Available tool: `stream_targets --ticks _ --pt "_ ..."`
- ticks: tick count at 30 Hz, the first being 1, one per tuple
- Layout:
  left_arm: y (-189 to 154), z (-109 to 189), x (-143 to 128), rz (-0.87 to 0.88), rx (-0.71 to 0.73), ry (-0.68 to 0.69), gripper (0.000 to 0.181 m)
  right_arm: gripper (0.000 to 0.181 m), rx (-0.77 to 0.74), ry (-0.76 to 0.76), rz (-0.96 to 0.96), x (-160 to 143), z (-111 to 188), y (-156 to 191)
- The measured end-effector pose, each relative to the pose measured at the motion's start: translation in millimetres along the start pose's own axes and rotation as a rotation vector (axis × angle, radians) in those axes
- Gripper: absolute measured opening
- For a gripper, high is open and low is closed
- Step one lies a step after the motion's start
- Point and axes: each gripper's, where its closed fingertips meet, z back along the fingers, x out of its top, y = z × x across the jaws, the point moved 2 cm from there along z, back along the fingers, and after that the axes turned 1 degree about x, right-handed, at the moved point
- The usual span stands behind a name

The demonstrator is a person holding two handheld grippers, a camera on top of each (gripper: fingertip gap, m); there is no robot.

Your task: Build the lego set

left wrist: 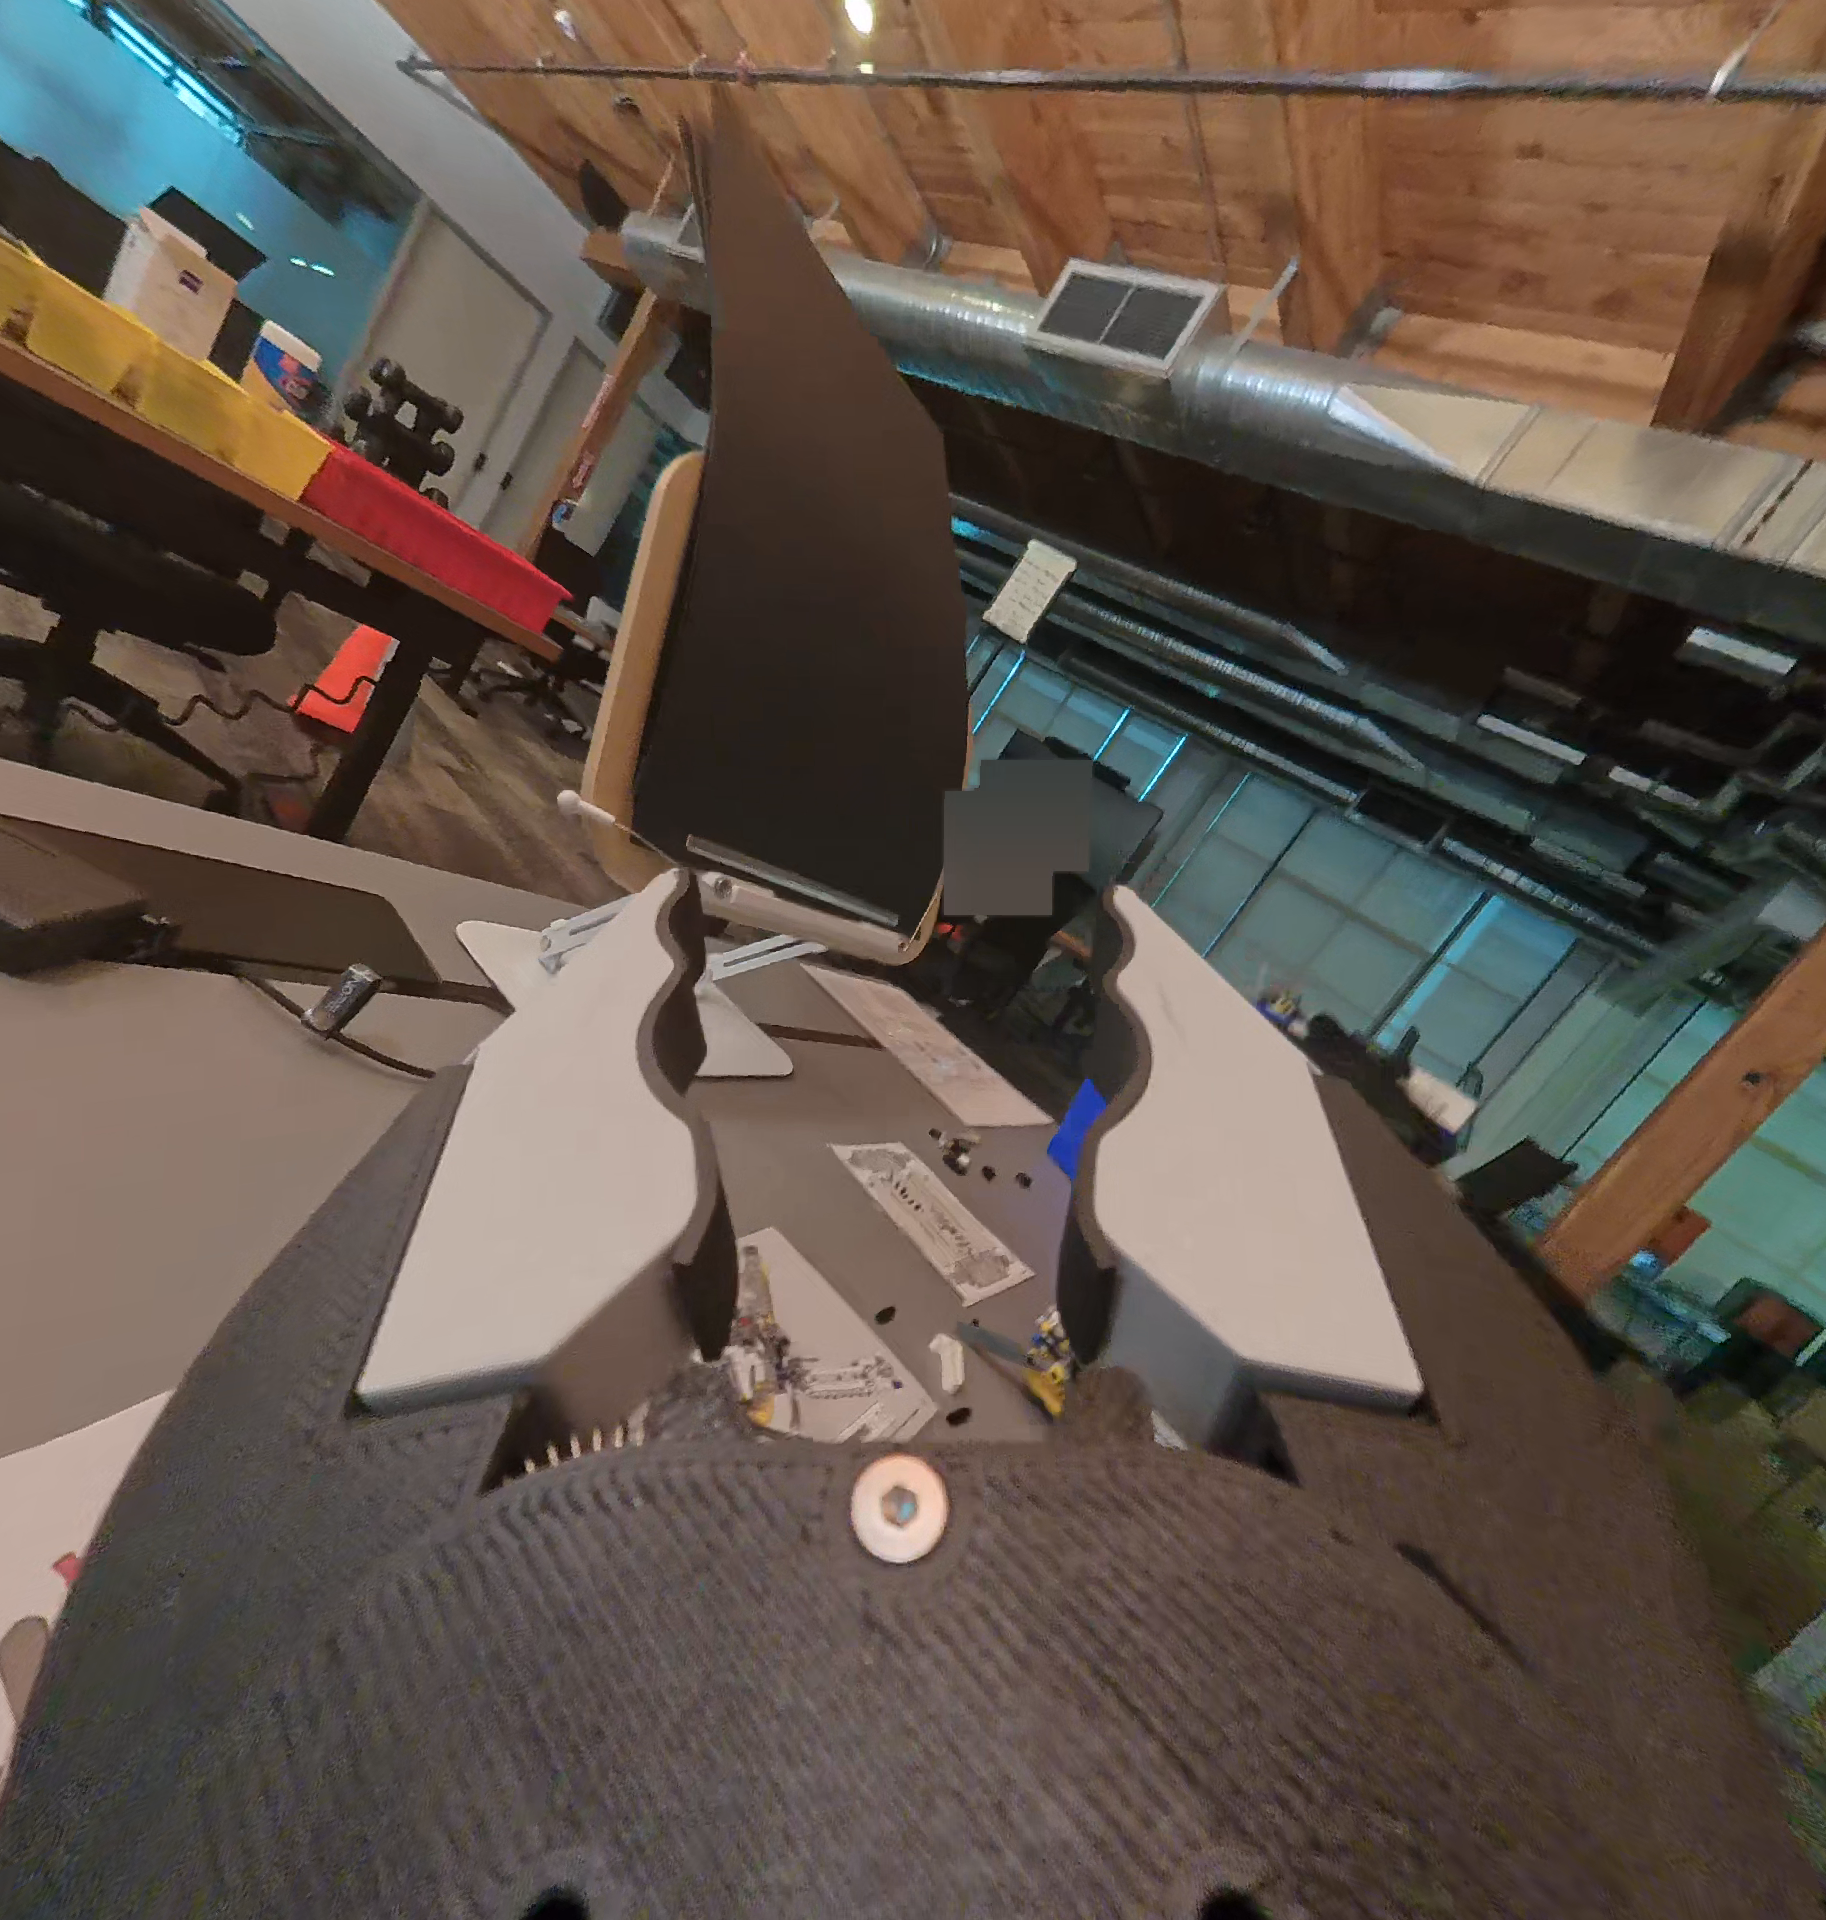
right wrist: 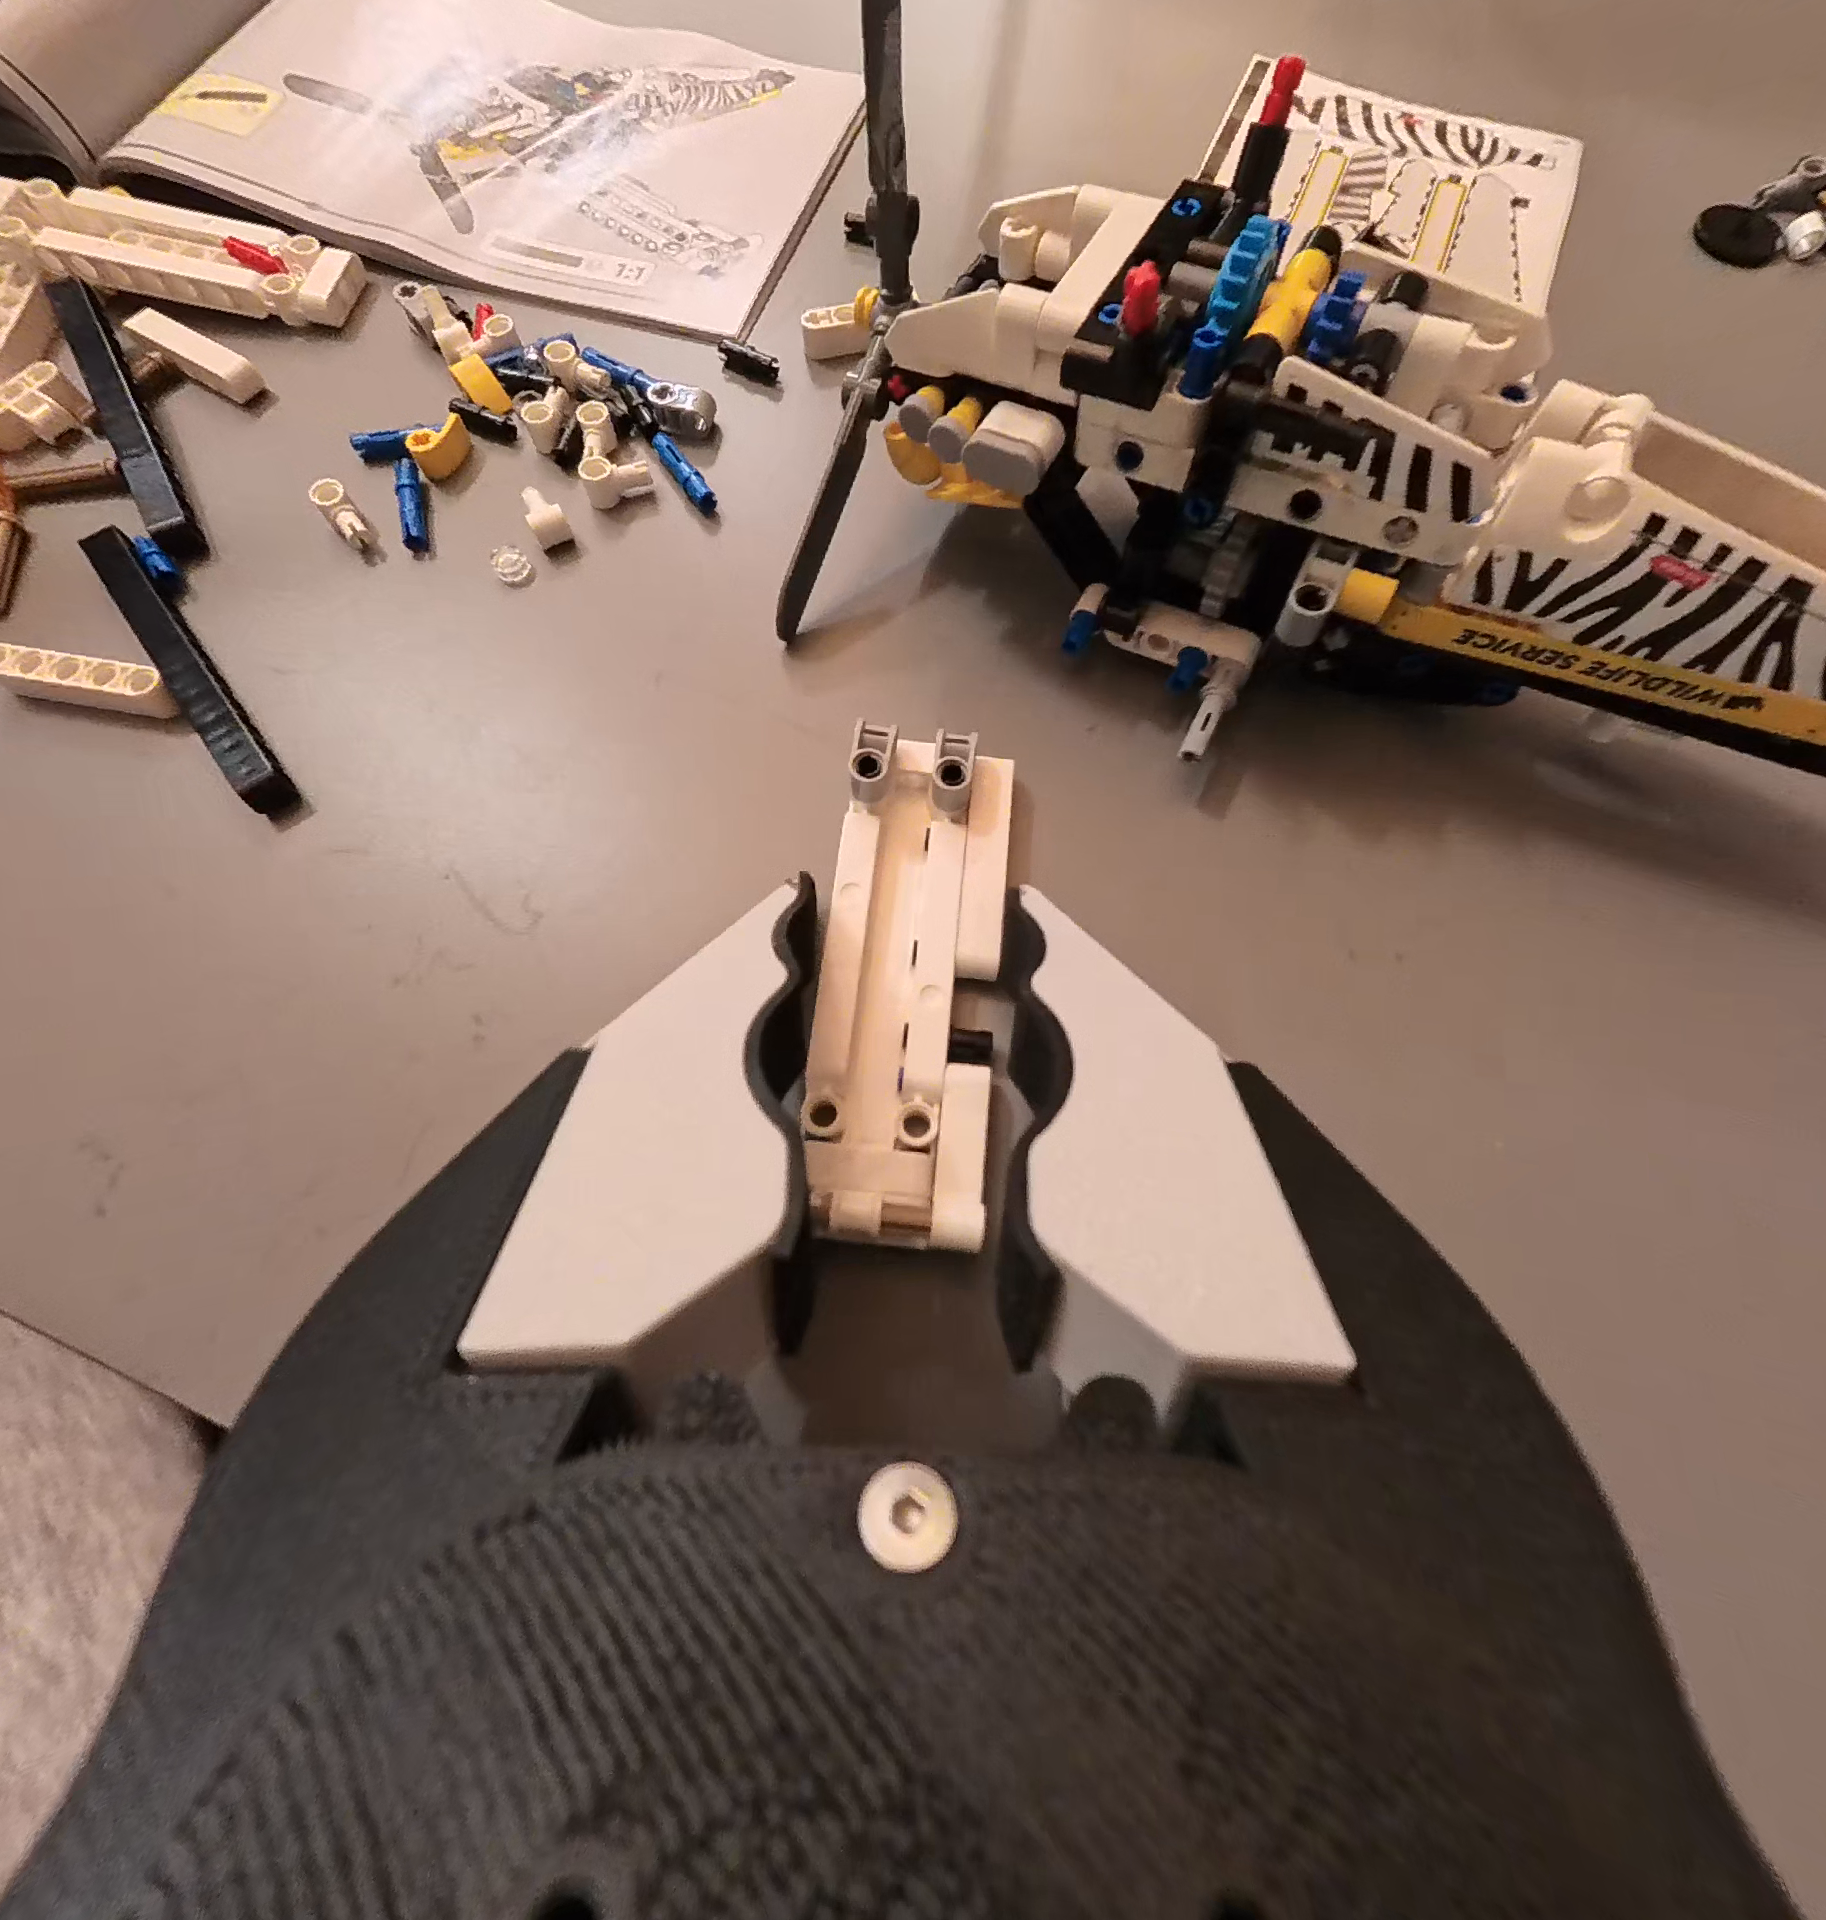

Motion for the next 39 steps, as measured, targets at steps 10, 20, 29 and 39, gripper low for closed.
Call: stream_targets --ticks 10,20,29,39 --pt "-9.9 -23.9 -23.4 -0.046 -0.03 0.013 0.068 0.032 -0.003 -0.069 0.012 2.8 5.6 -0.5" --pt "17.3 -16.0 -20.4 0.002 0.047 -0.041 0.066 0.032 -0.003 -0.097 0.048 4.3 8.4 1.8" --pt "23.4 -19.5 -30.6 0.042 0.043 -0.018 0.066 0.032 -0.013 -0.079 0.055 2.8 6.6 1.1" --pt "25.2 -24.1 -42.2 0.054 0.045 0.028 0.066 0.052 0.002 0.047 -0.021 5.3 -1.6 -6.9"
